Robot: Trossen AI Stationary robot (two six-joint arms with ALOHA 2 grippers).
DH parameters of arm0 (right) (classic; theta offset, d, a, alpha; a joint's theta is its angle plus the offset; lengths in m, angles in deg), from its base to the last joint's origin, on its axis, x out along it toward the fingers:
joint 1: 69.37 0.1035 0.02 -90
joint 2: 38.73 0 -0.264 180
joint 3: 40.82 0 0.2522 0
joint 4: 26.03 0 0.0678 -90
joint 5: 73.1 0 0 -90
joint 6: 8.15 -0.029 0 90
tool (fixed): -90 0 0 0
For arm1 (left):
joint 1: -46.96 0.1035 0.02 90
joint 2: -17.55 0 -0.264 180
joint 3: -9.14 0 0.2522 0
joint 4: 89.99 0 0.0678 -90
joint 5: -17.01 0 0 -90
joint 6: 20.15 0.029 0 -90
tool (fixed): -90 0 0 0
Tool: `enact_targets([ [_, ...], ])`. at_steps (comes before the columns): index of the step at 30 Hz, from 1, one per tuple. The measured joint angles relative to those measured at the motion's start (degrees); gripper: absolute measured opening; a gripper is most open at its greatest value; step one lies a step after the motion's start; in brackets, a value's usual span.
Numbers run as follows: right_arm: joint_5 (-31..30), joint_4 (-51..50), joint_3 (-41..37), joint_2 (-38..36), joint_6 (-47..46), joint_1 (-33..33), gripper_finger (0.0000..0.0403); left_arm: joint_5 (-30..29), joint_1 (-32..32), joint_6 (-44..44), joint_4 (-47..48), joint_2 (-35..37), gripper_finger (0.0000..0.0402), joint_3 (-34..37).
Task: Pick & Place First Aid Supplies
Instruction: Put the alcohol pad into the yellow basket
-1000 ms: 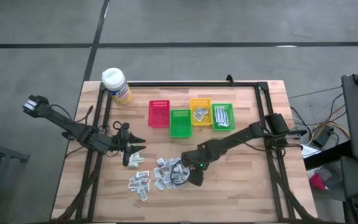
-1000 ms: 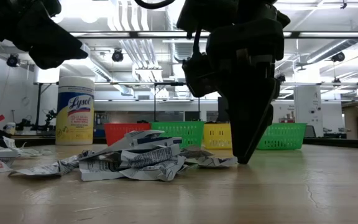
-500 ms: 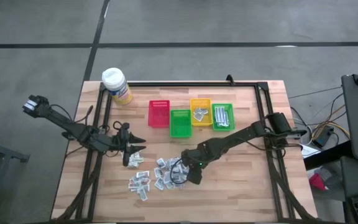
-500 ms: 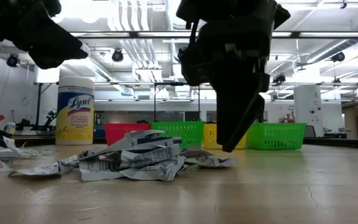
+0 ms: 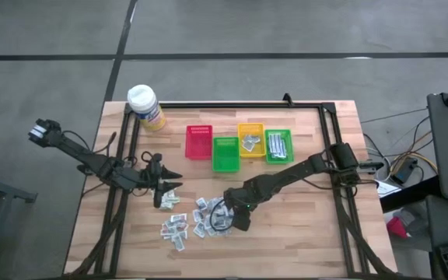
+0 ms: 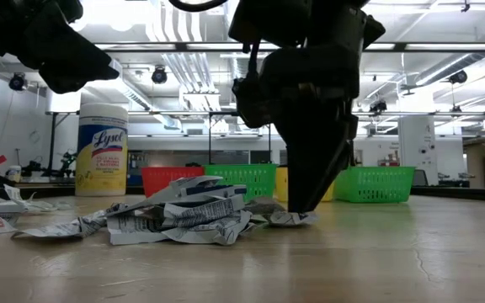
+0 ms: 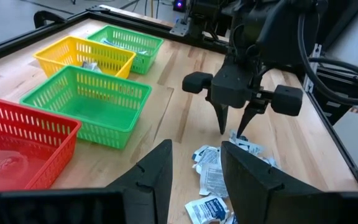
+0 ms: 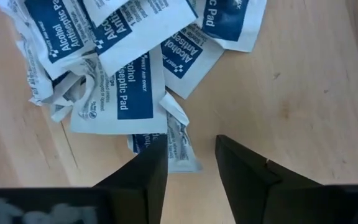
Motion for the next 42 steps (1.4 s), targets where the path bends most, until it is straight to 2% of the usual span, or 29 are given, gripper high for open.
enact_targets([
  [5, -1.97, -0.62, -0.04, -0.2, 0.9, 0.11, 0.012, 0.0, 0.0, 0.0, 0.02, 0.0, 0.0131, 0.0],
  [23, -2.75, -1.91, 0.02, -0.2, 5.71, 0.07, 0.0096, 0.0, 0.0, 0.02, 0.02, 0.0, 0.0131, 0.0],
  [30, -4.32, -8.0, 0.17, -0.28, 5.88, 0.04, 0.0092, 0.0, 0.0, 0.02, 0.02, 0.0, 0.0131, 0.0],
  [42, -6.01, -12.88, 2.18, -0.33, 5.86, -0.02, 0.0082, 0.0, 0.0, 0.02, 0.02, 0.0, 0.0131, 0.0],
])
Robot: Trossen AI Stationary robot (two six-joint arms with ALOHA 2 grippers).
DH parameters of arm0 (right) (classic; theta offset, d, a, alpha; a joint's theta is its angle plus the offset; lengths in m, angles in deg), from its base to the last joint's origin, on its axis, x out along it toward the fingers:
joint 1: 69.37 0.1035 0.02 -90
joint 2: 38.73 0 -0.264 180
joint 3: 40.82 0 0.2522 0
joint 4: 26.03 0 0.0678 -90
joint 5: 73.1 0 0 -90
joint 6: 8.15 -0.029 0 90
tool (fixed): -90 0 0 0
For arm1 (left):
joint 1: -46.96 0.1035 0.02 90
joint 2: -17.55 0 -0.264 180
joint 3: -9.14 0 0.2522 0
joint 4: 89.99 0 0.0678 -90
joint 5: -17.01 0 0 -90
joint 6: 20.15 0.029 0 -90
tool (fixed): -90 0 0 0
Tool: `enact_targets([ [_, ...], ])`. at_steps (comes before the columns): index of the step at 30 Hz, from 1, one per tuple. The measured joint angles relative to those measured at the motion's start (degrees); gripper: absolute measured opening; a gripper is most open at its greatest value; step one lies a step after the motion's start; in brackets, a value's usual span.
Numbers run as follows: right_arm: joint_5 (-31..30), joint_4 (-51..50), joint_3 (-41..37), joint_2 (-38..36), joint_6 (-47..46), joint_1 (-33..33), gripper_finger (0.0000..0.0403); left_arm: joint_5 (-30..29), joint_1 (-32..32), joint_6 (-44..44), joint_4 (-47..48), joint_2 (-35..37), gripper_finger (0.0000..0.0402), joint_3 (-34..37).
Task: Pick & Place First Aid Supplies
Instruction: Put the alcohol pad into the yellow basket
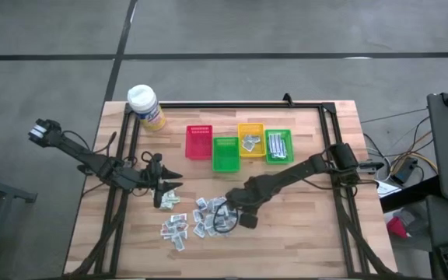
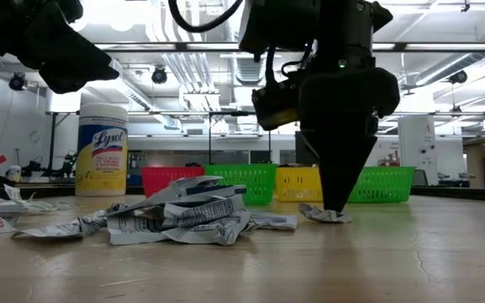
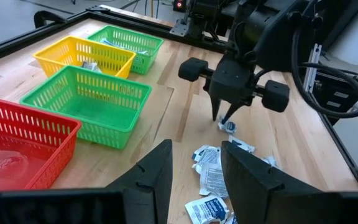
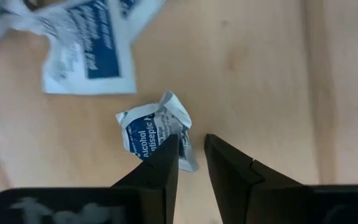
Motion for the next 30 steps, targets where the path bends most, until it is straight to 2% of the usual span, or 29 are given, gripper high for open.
enact_targets([
  [11, -1.5, -3.62, 1.0, -0.1, 1.51, -0.03, 0.0087, 0.0, 0.0, 0.0, 0.0, 0.0, 0.0131, 0.0],
  [30, -1.23, -3.62, 1.17, -0.31, 2.28, -1.19, 0.0149, 0.0, 0.0, 0.0, -0.02, 0.0, 0.0131, 0.0],
])
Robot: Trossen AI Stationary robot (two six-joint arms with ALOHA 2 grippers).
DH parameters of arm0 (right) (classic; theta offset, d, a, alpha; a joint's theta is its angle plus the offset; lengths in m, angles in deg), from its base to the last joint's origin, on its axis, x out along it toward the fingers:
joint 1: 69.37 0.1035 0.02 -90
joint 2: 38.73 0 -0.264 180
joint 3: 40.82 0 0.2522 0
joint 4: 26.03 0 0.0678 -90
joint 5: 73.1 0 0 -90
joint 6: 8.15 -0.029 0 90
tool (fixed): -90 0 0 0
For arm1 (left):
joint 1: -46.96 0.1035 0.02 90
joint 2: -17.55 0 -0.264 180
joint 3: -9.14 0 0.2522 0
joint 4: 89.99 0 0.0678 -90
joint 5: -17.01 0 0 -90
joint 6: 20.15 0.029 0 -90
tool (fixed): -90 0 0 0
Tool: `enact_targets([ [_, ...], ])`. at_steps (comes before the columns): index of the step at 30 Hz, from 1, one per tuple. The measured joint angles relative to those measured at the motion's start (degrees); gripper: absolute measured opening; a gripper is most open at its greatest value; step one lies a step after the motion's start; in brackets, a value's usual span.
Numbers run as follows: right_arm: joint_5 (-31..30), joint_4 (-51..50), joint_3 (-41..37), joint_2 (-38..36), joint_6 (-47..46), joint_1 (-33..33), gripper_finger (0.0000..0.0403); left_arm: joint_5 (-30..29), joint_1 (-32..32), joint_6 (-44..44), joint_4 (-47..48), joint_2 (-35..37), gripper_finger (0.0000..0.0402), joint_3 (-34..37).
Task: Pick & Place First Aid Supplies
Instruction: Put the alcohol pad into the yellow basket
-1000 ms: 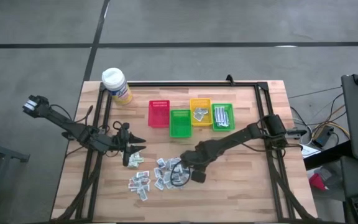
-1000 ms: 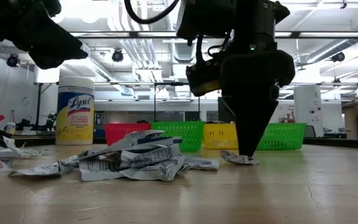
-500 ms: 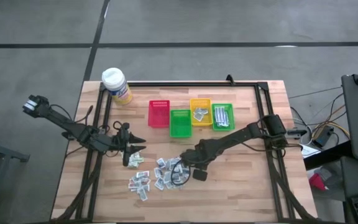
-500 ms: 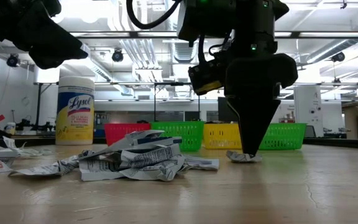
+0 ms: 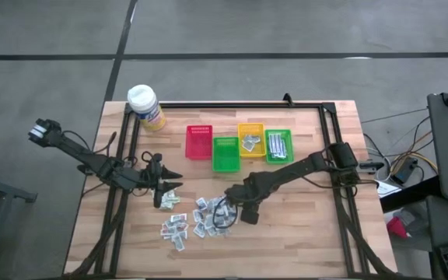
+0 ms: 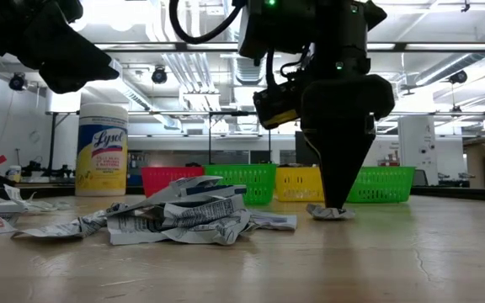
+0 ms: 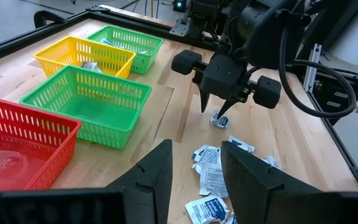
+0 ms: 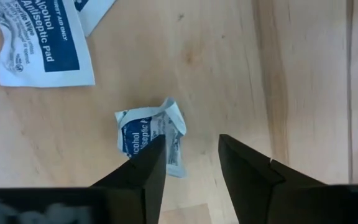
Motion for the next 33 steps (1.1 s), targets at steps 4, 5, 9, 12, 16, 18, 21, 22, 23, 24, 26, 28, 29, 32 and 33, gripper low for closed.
enact_targets([
  [4, 0.1, 0.02, 0.0, -0.02, 1.03, -0.43, 0.0157, 0.0, 0.0, 0.0, 0.01, 0.0, 0.0131, 0.0],
  [5, 0.11, 0.02, 0.0, -0.02, 1.32, -0.55, 0.0157, 0.0, 0.0, 0.0, 0.01, 0.0, 0.0131, 0.0],
  [9, 0.1, 0.23, 0.0, -0.02, 2.44, -0.97, 0.0154, 0.0, 0.0, 0.0, 0.02, 0.0, 0.0131, 0.0],
  [12, 0.17, 1.17, 0.0, -0.02, 2.7, -1.07, 0.0149, 0.0, 0.0, 0.0, 0.02, 0.0, 0.0131, 0.0],
  [16, 1.24, 3.06, 0.0, -0.02, 3.12, -1.07, 0.0146, 0.0, 0.0, 0.0, 0.01, 0.0, 0.0131, 0.0],
  [18, 1.77, 3.2, 0.08, -0.02, 3.14, -1.05, 0.0147, 0.0, 0.0, 0.0, 0.0, 0.0, 0.0131, 0.0],
  [21, 1.75, 3.2, 0.13, -0.09, 3.27, -1.05, 0.015, 0.0, 0.0, 0.0, 0.0, 0.0, 0.0131, 0.0],
  [22, 1.73, 3.19, 0.13, -0.09, 3.25, -1.05, 0.0151, 0.0, 0.0, 0.0, 0.0, 0.0, 0.0131, 0.0],
  [23, 1.72, 3.22, 0.13, -0.09, 3.25, -1.07, 0.015, 0.0, 0.0, 0.0, 0.02, 0.0, 0.0131, 0.0],
  [24, 1.69, 3.22, 0.13, -0.09, 3.24, -1.05, 0.015, 0.0, 0.0, 0.0, 0.01, 0.0, 0.0131, 0.0],
  [26, 1.67, 3.26, 0.13, -0.09, 3.26, -1.05, 0.0147, 0.0, 0.0, 0.0, 0.02, 0.0, 0.0131, 0.0],
  [28, 1.47, 3.98, 0.13, 0.08, 3.58, -1.07, 0.0143, 0.0, 0.0, 0.0, 0.0, 0.0, 0.0131, 0.0],
  [29, 1.41, 4.44, 0.13, 0.29, 3.67, -1.1, 0.0141, 0.0, 0.0, 0.0, 0.02, 0.0, 0.0131, 0.0],
  [32, 1.27, 5.14, 0.24, 1.56, 3.73, -1.18, 0.0135, 0.0, 0.0, 0.0, 0.02, -0.02, 0.0131, 0.0],
  [33, 1.31, 5.13, 0.3, 1.83, 3.74, -1.2, 0.0132, 0.0, 0.0, -0.01, 0.02, -0.01, 0.0131, 0.02],
])
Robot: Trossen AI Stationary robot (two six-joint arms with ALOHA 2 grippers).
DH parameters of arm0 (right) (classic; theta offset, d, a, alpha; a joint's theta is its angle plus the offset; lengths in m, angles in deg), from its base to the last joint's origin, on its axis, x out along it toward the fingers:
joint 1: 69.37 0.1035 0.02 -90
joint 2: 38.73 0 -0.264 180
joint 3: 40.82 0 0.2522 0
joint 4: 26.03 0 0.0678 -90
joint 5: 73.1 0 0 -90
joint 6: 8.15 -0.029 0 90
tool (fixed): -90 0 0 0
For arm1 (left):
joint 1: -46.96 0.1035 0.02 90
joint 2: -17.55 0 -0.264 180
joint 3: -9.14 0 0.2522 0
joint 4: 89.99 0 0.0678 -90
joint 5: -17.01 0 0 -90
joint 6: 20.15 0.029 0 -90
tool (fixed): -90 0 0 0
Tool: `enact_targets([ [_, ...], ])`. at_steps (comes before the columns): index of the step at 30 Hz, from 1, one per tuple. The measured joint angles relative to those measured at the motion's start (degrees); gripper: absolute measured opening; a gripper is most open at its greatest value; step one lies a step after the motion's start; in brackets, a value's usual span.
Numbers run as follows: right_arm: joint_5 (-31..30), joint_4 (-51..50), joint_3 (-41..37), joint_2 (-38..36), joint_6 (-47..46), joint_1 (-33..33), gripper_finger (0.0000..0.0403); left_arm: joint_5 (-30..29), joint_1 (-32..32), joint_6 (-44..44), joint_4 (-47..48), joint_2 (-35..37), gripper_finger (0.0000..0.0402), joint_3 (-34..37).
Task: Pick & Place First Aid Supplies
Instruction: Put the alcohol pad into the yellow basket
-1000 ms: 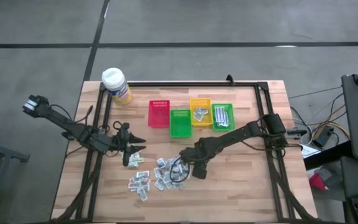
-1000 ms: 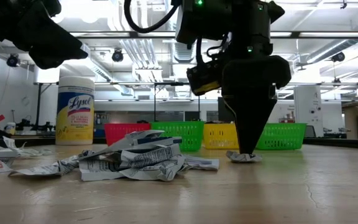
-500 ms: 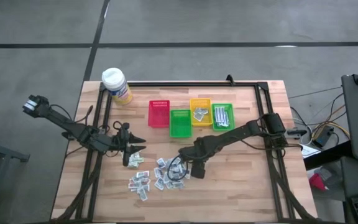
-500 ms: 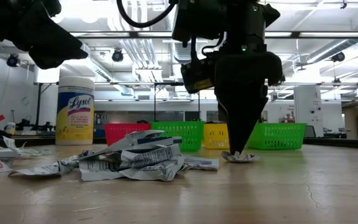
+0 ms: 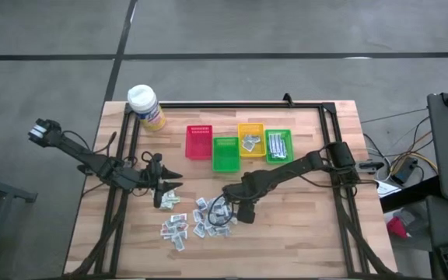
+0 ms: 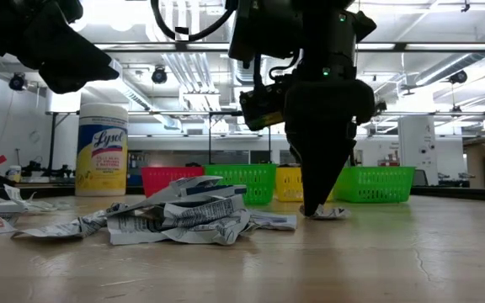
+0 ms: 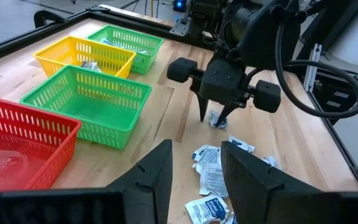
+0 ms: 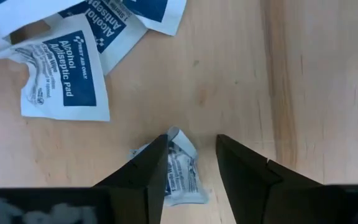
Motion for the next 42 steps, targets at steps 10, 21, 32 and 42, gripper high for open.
enact_targets([
  [10, 0.15, -0.14, 0.01, 0.31, 0.25, -0.4, 0.0097, 0.0, 0.0, -0.01, -0.01, -0.01, 0.0131, 0.0],
  [21, 0.24, -0.21, -0.12, 0.22, 0.42, -0.5, 0.0053, 0.0, 0.0, -0.01, -0.02, -0.01, 0.0131, 0.0],
  [32, 0.59, -1.3, 1.08, -0.69, 1.13, -0.42, 0.0023, 0.0, 0.0, -0.01, -0.01, -0.01, 0.0131, 0.0],
  [42, 0.36, -4.22, 3.94, -1.56, 2.79, -0.62, 0.0009, 0.0, 0.0, -0.03, -0.01, -0.01, 0.0131, 0.0],
])
